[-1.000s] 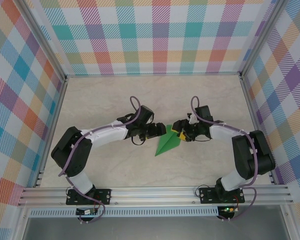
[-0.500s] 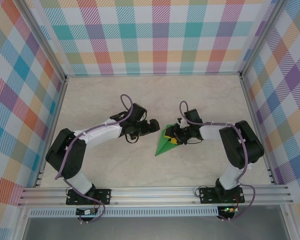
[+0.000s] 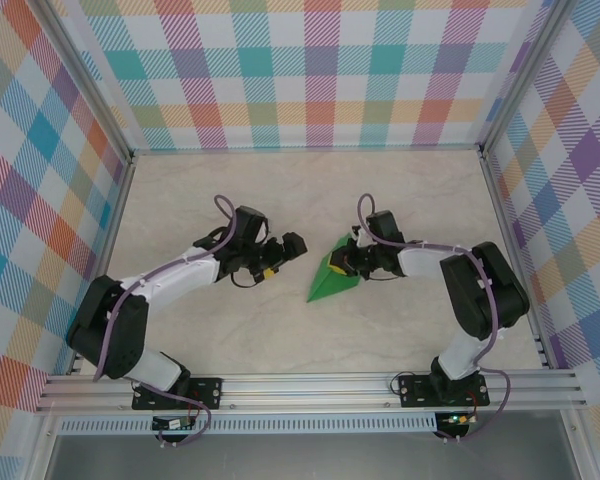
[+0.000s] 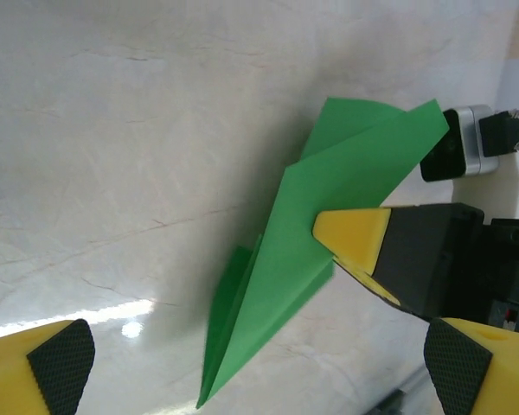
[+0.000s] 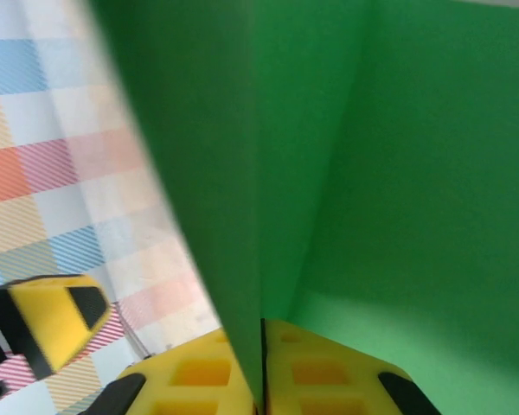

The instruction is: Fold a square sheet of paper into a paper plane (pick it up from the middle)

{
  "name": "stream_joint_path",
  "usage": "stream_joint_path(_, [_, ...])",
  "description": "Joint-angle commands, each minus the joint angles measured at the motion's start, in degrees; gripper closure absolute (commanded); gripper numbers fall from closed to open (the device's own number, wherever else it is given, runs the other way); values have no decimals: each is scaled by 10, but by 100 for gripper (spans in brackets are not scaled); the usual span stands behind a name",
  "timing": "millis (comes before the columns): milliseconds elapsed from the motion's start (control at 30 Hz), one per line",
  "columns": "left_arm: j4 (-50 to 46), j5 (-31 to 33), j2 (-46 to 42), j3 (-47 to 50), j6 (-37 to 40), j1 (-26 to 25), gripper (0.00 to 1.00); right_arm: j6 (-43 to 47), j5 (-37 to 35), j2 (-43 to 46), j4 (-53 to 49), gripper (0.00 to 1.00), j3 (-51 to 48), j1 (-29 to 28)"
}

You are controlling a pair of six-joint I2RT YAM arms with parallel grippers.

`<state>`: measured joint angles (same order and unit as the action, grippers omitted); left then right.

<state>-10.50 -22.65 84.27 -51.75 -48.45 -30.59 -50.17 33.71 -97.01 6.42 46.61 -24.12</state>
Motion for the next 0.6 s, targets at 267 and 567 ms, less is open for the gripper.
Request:
stream_joint_path(267, [46,-133,-76,2,-86,13,0,-95,128,29,99,91,141,18])
stream_joint_path(567, [268,-167,-43,26,-196,13,0,-196,181,-9,197,88,157,16])
